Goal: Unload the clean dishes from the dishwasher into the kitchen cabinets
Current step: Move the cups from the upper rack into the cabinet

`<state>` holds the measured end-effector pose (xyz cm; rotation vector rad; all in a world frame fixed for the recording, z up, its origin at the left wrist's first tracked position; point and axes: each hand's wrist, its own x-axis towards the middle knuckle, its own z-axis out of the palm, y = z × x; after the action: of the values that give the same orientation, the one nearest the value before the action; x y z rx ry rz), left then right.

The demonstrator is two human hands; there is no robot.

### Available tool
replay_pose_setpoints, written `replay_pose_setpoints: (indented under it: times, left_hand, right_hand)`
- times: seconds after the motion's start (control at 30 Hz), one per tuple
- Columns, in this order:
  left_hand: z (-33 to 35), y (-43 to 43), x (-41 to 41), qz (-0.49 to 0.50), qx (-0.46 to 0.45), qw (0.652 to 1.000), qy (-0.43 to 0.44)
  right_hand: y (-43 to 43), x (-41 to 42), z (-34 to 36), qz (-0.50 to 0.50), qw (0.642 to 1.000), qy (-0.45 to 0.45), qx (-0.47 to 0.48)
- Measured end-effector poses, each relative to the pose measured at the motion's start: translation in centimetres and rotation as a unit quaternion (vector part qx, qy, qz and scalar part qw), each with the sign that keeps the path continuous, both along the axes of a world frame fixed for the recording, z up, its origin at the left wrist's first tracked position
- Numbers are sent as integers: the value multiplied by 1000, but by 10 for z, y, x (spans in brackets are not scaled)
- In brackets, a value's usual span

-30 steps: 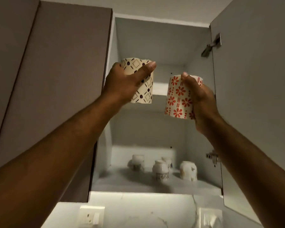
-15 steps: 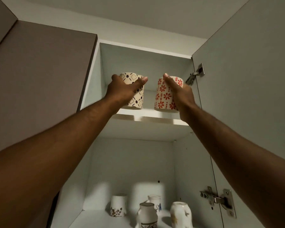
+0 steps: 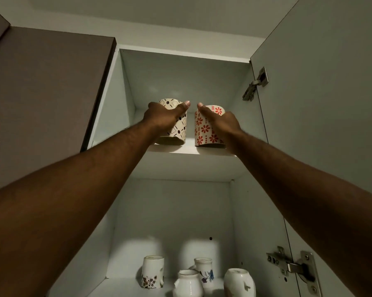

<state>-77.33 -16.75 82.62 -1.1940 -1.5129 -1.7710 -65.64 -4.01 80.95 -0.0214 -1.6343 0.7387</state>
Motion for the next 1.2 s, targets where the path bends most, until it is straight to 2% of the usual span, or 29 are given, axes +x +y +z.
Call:
replay_pose_setpoints:
  times: [0.23, 0.33, 0.6, 0.83, 1.0, 1.2]
  left_hand:
    - [-5, 12, -17, 112, -47, 993, 11]
    - [-3, 12, -17, 131, -89, 987, 12]
    - [0, 8, -15, 183, -198, 961, 58]
    - [-4, 5, -11, 296, -284, 900, 150]
    - [-3, 0, -18, 282, -323, 892, 143]
    - [-6, 1, -17, 316, -339, 871, 162]
  right_hand:
    - [7, -9, 5, 18, 996, -78, -30]
    - [6, -6, 6, 16, 993, -114, -28]
    - [9, -6, 11, -68, 973, -221, -6]
    - [10, -12, 15, -120, 960, -251, 19]
    - [10, -14, 17, -142, 953, -265, 18]
    - [8, -14, 13, -146, 953, -265, 0]
